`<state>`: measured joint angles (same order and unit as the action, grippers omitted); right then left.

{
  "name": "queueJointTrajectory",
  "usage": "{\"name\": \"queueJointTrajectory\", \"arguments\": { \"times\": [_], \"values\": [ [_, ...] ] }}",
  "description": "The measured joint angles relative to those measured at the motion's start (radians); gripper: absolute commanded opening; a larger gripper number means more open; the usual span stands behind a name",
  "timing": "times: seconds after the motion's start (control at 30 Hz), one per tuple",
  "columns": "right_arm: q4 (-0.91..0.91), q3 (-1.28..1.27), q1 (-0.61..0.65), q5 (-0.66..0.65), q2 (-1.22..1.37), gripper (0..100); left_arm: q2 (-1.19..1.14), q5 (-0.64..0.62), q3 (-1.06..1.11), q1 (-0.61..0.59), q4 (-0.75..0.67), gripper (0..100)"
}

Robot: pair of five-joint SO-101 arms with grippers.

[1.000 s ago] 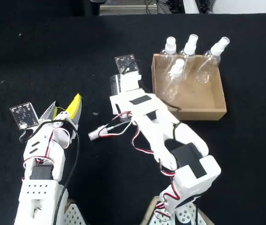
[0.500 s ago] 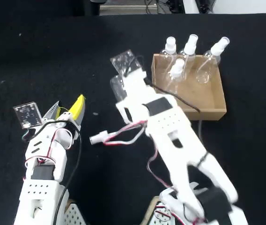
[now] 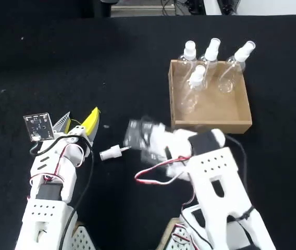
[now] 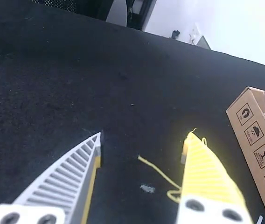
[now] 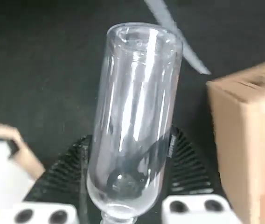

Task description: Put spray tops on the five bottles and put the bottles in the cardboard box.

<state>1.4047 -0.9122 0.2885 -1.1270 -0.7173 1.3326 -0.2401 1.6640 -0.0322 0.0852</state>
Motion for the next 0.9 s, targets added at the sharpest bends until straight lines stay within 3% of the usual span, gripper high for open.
{"name": "queueJointTrajectory", "arguments": {
  "times": [0.13,0.37,0.6,0.73,0.9],
  "values": [
    [-0.078,-0.127,0.000,-0.150,0.000,8.1,0.000,0.000,0.000,0.000,0.000,27],
    [-0.242,-0.210,0.002,-0.175,-0.008,12.4,0.000,0.000,0.000,-0.002,0.000,27],
    [-0.255,-0.216,0.077,-0.041,-0.008,38.4,0.000,0.000,0.000,-0.028,0.000,27],
    [-0.256,-0.216,0.077,0.002,-0.008,36.8,0.000,0.000,0.000,-0.028,0.000,27],
    [-0.232,-0.147,0.078,0.175,-0.008,29.9,0.000,0.000,0.000,-0.028,0.000,27]
  ]
}}
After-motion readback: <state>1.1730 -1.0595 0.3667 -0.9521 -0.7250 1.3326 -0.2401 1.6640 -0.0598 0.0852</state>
